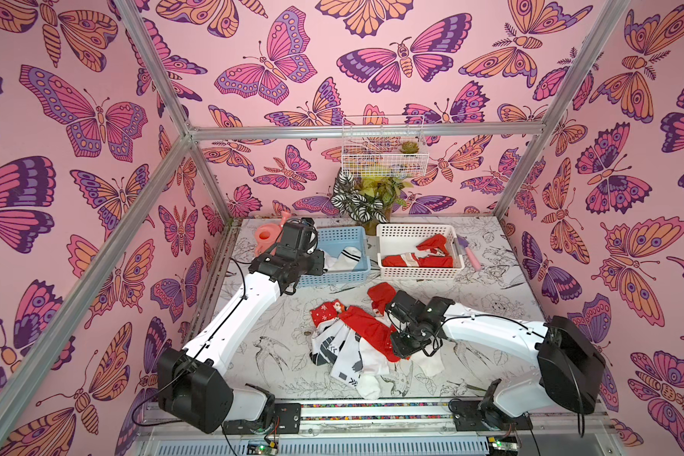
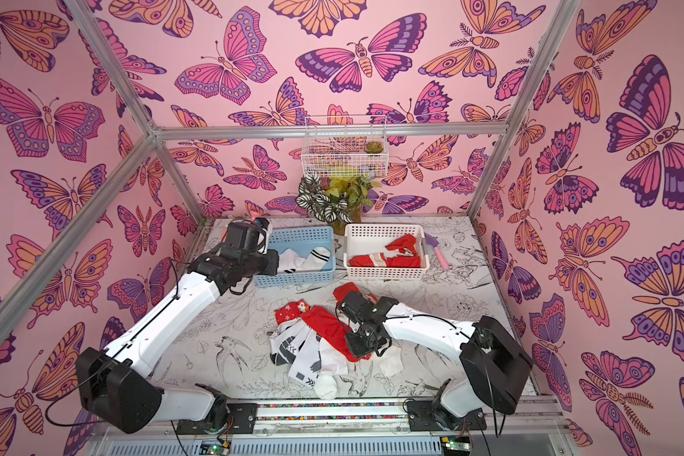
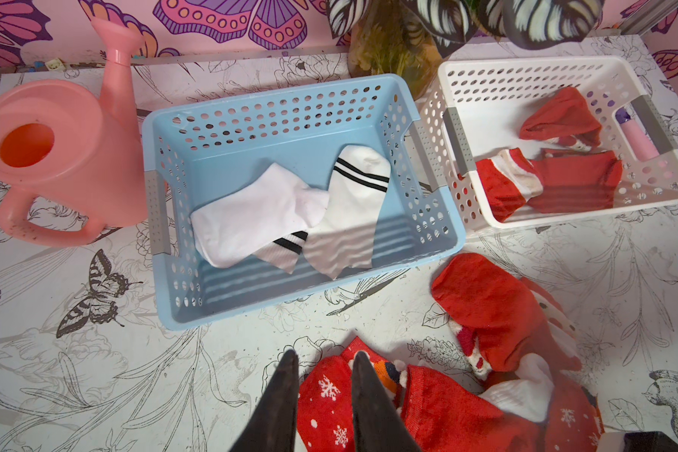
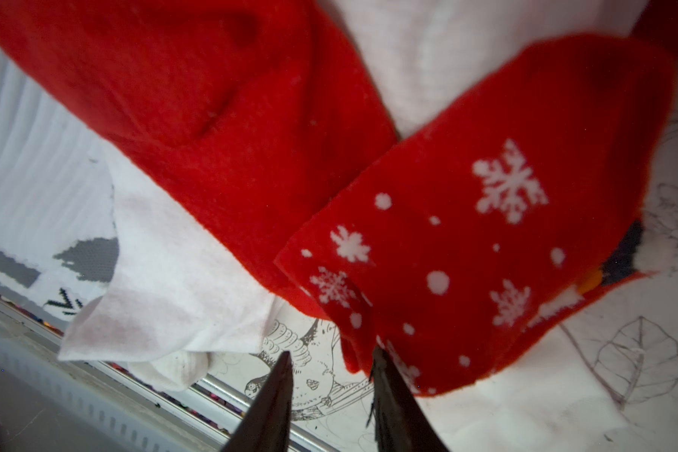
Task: Sort the socks into the basket by color
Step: Pick up the sock at the center of the board.
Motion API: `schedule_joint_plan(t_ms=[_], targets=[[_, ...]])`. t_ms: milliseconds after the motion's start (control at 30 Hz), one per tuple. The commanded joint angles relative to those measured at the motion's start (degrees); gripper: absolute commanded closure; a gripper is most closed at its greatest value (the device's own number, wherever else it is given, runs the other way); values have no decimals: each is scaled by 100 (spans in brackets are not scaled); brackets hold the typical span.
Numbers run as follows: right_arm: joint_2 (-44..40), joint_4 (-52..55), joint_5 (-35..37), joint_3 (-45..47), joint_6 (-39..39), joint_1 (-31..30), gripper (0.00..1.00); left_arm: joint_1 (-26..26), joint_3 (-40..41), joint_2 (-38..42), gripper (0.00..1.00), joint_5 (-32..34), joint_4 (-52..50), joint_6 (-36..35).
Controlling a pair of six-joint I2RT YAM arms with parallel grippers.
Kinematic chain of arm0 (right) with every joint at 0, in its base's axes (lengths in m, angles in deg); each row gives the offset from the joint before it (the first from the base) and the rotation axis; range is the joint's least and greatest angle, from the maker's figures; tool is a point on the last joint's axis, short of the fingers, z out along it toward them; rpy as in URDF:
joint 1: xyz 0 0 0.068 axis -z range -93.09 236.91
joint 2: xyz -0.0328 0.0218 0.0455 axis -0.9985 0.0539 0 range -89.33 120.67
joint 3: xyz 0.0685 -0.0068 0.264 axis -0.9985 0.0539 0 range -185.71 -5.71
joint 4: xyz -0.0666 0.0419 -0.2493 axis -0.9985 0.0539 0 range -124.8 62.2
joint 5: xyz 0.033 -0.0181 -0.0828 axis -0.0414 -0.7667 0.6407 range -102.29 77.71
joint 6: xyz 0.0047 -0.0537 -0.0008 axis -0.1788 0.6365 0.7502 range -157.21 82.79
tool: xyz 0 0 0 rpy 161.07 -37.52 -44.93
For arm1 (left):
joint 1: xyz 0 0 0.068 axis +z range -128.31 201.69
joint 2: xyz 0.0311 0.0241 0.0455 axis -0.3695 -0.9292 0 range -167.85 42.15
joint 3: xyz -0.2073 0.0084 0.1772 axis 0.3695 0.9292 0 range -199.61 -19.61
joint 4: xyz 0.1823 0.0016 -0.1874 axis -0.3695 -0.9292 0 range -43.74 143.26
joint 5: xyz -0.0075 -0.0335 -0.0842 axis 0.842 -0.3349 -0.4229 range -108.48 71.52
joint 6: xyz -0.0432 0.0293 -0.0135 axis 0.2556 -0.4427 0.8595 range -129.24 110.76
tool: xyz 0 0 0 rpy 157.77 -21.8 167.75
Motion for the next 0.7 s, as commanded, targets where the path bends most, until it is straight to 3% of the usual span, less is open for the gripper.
schedule_joint_plan(t_ms=[0,667], targets=[[122,173,133,-156,134,-30,63,-26,107,37,73,91,-104,-71],[735,-21,37,-213,208,-21,74,-35,114,39,73,127,-101,-102]])
